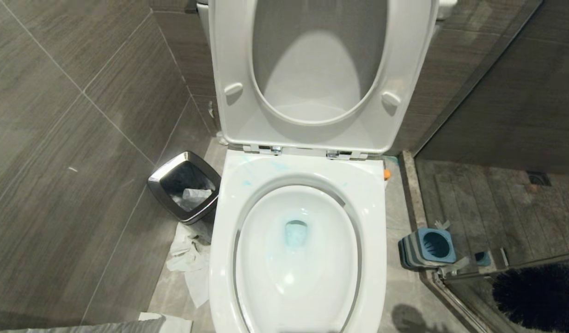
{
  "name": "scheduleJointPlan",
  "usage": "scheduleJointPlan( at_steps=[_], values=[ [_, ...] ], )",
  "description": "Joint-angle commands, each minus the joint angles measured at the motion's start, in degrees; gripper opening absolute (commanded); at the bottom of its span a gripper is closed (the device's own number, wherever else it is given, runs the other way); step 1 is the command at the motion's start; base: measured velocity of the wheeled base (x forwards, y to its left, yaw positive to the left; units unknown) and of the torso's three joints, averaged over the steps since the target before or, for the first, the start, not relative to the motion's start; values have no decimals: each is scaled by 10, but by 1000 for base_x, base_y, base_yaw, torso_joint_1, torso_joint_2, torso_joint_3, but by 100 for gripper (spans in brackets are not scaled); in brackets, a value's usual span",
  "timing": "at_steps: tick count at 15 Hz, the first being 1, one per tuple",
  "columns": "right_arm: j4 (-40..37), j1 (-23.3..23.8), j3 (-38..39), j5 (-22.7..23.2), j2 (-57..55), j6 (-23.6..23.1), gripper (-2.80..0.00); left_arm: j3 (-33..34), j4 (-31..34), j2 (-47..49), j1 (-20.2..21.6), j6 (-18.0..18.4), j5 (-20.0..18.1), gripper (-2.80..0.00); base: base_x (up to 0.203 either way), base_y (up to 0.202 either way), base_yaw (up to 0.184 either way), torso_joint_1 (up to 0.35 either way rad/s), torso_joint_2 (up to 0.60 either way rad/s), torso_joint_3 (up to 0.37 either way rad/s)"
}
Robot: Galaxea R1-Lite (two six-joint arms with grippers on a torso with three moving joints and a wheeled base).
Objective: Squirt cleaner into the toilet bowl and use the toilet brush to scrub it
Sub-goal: Scrub the toilet bowl
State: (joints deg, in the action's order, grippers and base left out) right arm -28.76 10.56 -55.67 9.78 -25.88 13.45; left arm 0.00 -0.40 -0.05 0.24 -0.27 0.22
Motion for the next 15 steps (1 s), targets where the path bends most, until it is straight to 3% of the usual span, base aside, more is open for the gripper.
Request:
scheduleJointPlan(
  at_steps=[1, 6, 9, 15],
  values=[
    [-2, 0, 0, 1, -8, 1, -280, 4, 0, 0, 0, -1, 0, -280, 0, 0, 0, -2, 2, 199],
    [-1, 0, 30, 6, -13, 0, -280, 4, 0, 0, 0, 2, 0, -280, 0, 0, 0, 0, 2, 203],
    [8, 0, 41, 34, -46, -7, -280, 4, 0, 0, -2, 2, 0, -280, 0, 0, 0, 4, -1, 201],
    [156, -1, 59, 55, -172, -46, -280, 4, 0, 0, -2, 0, 0, -280, 0, 0, 0, -1, 2, 202]
  ],
)
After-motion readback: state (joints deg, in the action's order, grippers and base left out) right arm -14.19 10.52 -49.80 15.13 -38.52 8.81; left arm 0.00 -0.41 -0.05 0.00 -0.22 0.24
